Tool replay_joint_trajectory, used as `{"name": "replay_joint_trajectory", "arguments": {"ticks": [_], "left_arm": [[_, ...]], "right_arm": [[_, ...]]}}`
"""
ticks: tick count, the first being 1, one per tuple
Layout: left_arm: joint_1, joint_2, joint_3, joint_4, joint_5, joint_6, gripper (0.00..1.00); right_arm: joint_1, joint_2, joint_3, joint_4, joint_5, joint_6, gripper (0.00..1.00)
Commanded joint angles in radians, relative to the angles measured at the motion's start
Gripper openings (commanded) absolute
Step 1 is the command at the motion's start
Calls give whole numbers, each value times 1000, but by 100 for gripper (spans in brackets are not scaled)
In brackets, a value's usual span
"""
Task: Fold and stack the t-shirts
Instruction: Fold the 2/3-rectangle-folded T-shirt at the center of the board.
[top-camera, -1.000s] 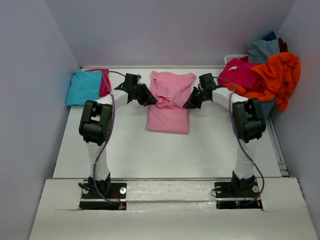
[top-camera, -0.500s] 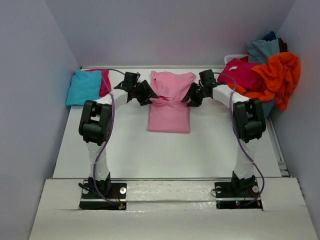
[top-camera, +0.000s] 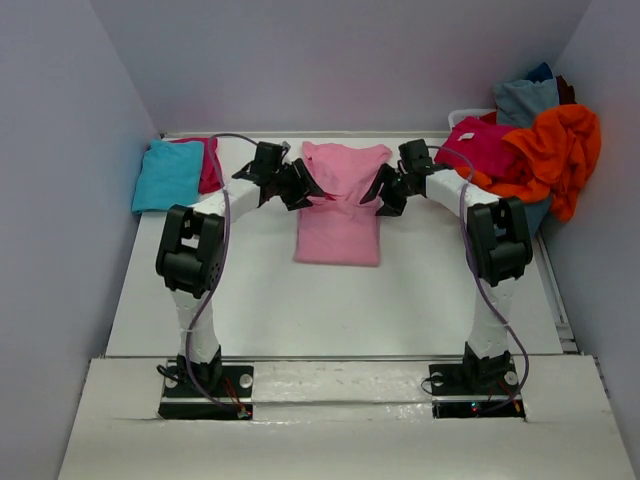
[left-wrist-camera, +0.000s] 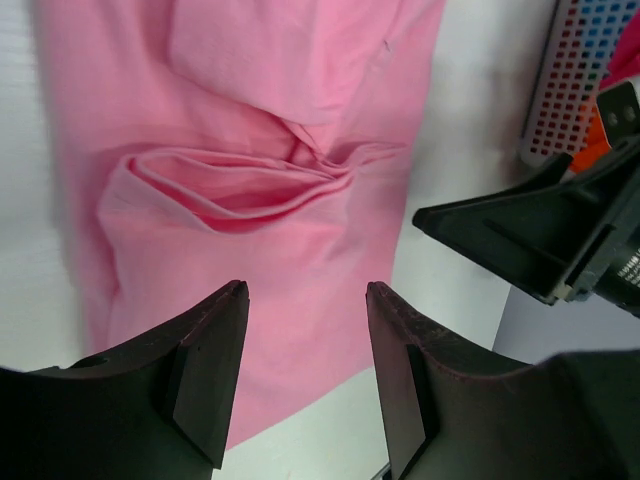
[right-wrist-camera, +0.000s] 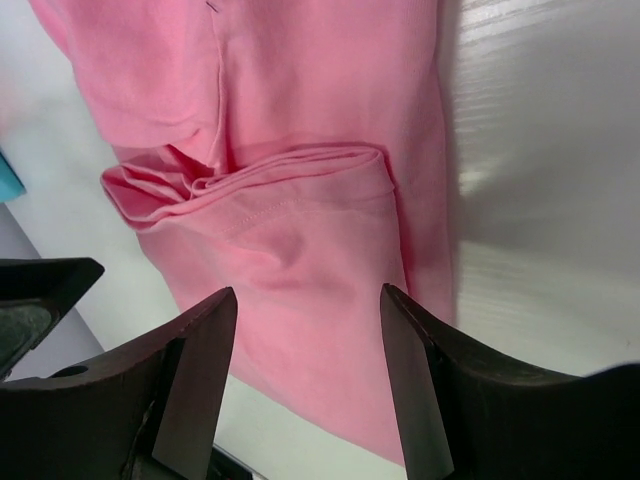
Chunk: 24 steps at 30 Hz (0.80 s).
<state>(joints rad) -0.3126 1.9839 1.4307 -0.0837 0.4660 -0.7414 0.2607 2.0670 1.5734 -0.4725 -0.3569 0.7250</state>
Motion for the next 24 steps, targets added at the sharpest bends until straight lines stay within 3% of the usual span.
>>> {"name": "replay_joint_trajectory", "arguments": {"ticks": [1,10,24], "left_arm": [[-51,-60,25,10,25,27,61],[-83,105,89,64,126,5,59],[-73,214,243,-19,43,63,58]], "right_arm": [[-8,-58,-29,34,-60,13,64],[-8,7,-24,80,-163,10,60],[-8,87,31,41,-111,-33,59]]}}
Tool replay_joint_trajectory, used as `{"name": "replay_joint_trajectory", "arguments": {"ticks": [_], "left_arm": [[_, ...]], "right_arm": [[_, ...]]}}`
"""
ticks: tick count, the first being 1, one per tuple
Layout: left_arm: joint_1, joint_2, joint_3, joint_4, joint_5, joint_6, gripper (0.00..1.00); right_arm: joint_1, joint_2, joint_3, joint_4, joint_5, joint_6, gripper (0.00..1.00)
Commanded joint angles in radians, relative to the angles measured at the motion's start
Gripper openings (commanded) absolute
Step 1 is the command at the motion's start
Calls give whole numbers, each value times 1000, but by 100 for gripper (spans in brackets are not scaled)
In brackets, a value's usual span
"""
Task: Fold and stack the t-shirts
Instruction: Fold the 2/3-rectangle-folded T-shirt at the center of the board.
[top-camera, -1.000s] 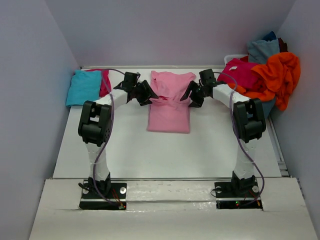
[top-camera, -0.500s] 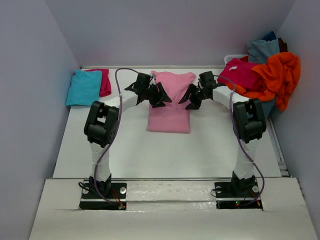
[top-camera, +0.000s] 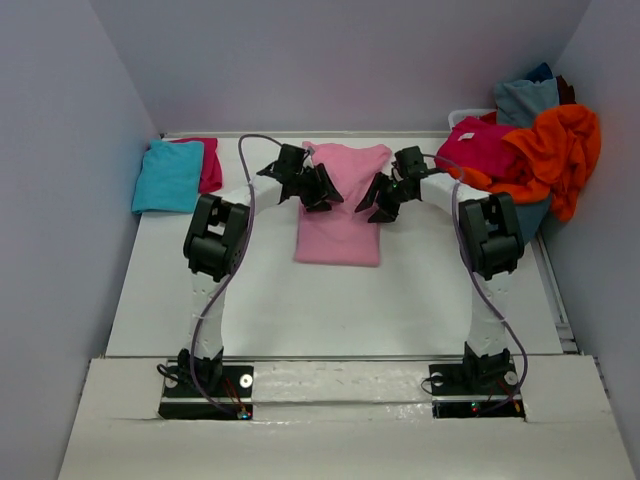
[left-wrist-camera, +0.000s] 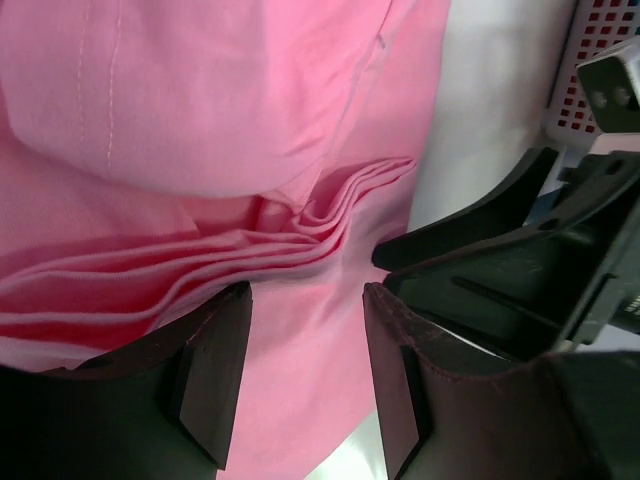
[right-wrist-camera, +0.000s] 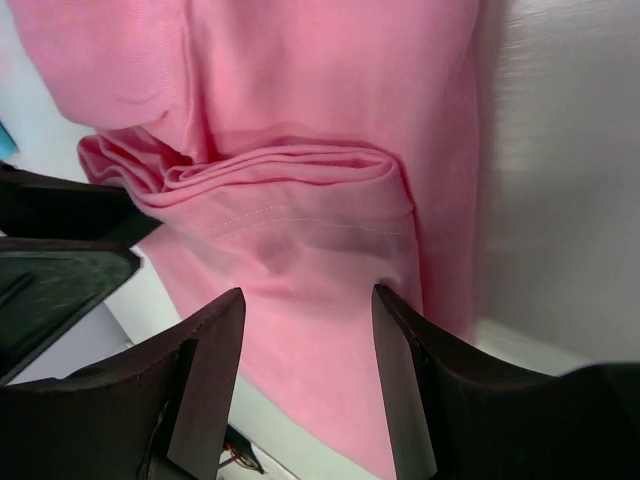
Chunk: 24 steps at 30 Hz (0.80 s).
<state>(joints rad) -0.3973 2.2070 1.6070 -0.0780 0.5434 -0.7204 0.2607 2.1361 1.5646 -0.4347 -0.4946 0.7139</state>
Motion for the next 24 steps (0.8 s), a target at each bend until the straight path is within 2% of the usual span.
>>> {"name": "replay_joint_trajectory", "arguments": {"ticks": [1,16,24], "left_arm": [[12,-10,68,-28,-37,45,58],[80,-17,42,-117,-151,85,57],[80,6,45,-163,-181,98,57]], "right_arm": [[-8,18,35,4,33,-22,59],[-37,41,45,-32,82,-14,59],[-46,53,54,-36,70,-2,59]]}}
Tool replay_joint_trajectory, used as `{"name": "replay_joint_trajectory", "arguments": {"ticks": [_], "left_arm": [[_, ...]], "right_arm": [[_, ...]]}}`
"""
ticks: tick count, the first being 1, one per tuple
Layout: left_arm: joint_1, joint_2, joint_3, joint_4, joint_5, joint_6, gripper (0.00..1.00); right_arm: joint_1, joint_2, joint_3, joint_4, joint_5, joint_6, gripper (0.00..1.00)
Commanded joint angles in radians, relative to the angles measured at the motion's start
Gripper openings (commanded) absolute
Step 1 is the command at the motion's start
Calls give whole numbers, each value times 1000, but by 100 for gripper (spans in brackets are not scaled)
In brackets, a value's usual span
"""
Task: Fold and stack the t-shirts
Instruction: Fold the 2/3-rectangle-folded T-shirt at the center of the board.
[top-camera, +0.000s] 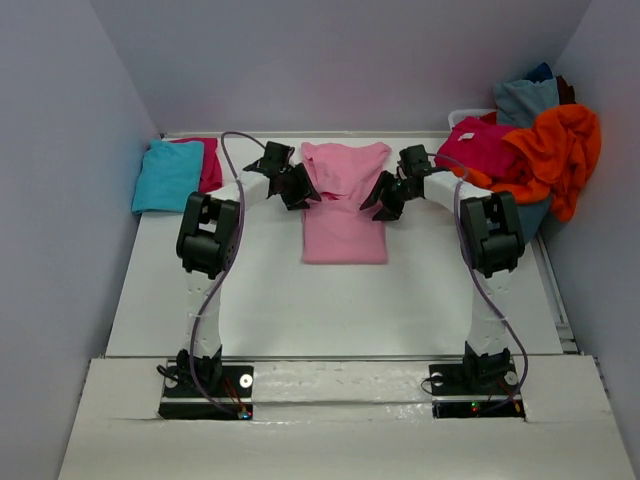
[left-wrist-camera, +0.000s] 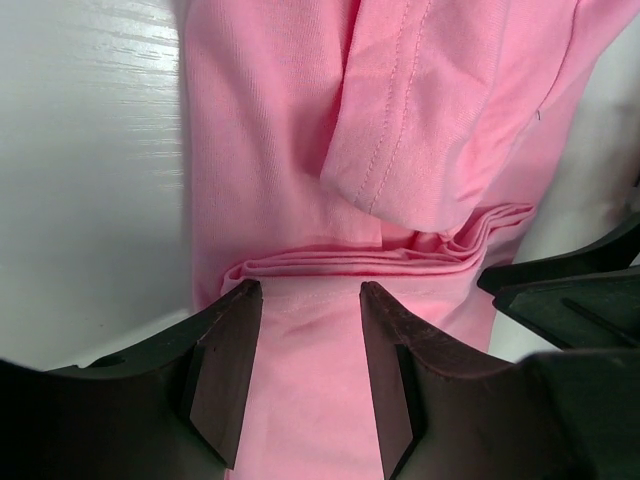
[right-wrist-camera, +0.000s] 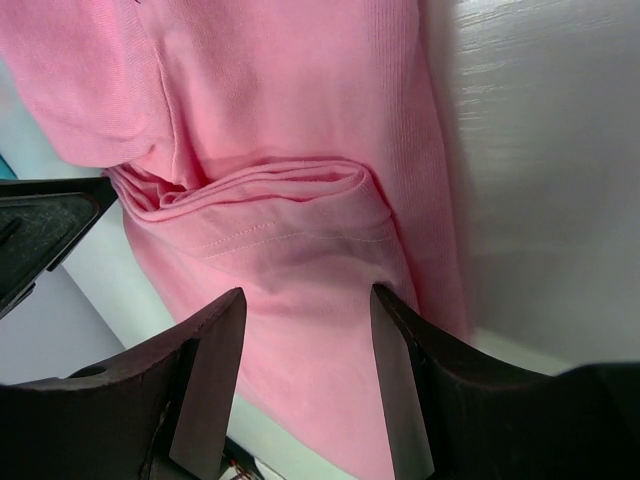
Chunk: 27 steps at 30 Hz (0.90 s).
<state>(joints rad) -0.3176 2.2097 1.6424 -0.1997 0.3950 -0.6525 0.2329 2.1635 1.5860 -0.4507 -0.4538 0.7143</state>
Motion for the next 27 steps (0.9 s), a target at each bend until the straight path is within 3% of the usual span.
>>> {"name": "replay_joint_trajectory", "arguments": {"ticks": [1,14,23,27], "left_arm": [[0,2,8,-44,-36,30,57],[9,-206,-73,-49,-107,34,59],[-14,-277,-124,-50,-41,13,58],[-24,-363,-269,-17,-53,-2,59]], "right_arm": [[-18,25,31,-19,24,-3,59],[-18,-146,42,-86,98,-39,59],[-8,-122,14,-25,-54,11,58],[-7,-200,-111,-23,-60,-1,58]]}}
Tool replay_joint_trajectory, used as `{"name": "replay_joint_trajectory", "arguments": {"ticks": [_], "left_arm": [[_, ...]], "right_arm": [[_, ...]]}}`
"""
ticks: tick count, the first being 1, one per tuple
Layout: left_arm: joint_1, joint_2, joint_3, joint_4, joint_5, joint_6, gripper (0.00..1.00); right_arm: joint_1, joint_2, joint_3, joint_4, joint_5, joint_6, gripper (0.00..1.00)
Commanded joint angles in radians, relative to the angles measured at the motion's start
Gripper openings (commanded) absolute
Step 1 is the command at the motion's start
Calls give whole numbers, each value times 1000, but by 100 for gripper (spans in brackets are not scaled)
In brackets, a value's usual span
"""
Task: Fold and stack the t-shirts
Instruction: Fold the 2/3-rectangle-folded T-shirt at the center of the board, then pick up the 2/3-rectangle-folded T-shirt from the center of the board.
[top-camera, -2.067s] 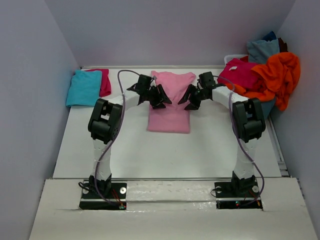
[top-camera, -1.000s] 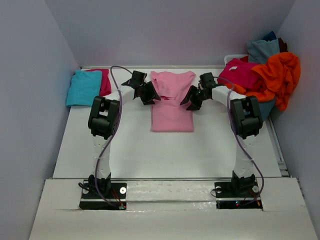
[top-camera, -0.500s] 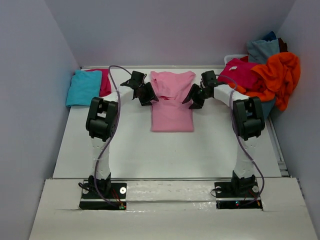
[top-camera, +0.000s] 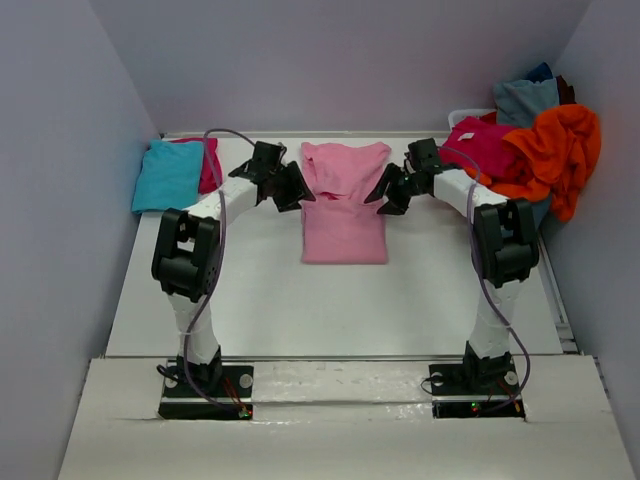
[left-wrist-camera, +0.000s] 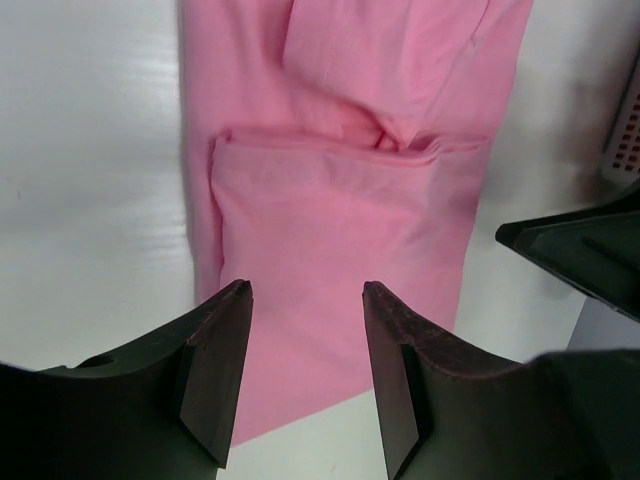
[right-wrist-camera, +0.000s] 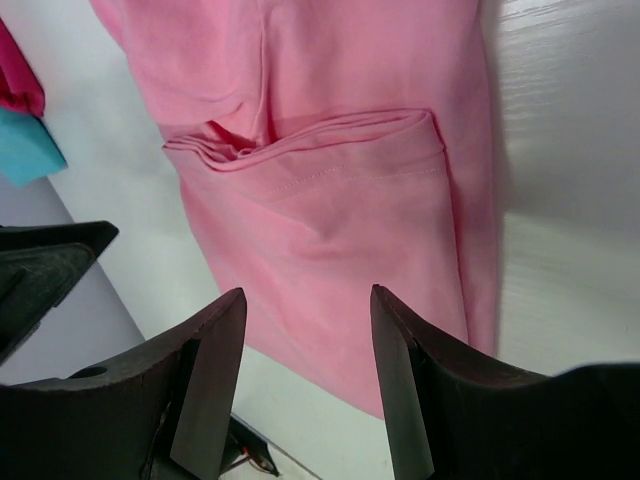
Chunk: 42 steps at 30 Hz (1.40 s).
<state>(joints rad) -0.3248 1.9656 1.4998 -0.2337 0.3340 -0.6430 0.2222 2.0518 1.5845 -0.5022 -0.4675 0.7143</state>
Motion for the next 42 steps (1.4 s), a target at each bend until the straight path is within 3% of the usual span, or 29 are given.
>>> {"name": "replay_joint_trajectory", "arguments": {"ticks": [1,5,11,14,18,42], "left_arm": [[-17,-134,-159,31,10,-14,59],[-17,-211,-340,79,25,-43,60],[-17,-315,-475,86,22,-61,61],[-17,-323,-493,79,33,-49,64],[-8,-320,-533,123,68,-52,75],[10,-148,-596,321,258,-92,75]], "right_arm": [[3,-111,-138,36,-48,-4,58],[3,-229,-271,48,-45,-10,59],[3,-381,-437,60,-53,-16,59],[3,-418,-492,50,-54,-22,59],[3,-443,-564,56,-62,-35,65],[-33,-400,-770,338,-106,105,74]]}}
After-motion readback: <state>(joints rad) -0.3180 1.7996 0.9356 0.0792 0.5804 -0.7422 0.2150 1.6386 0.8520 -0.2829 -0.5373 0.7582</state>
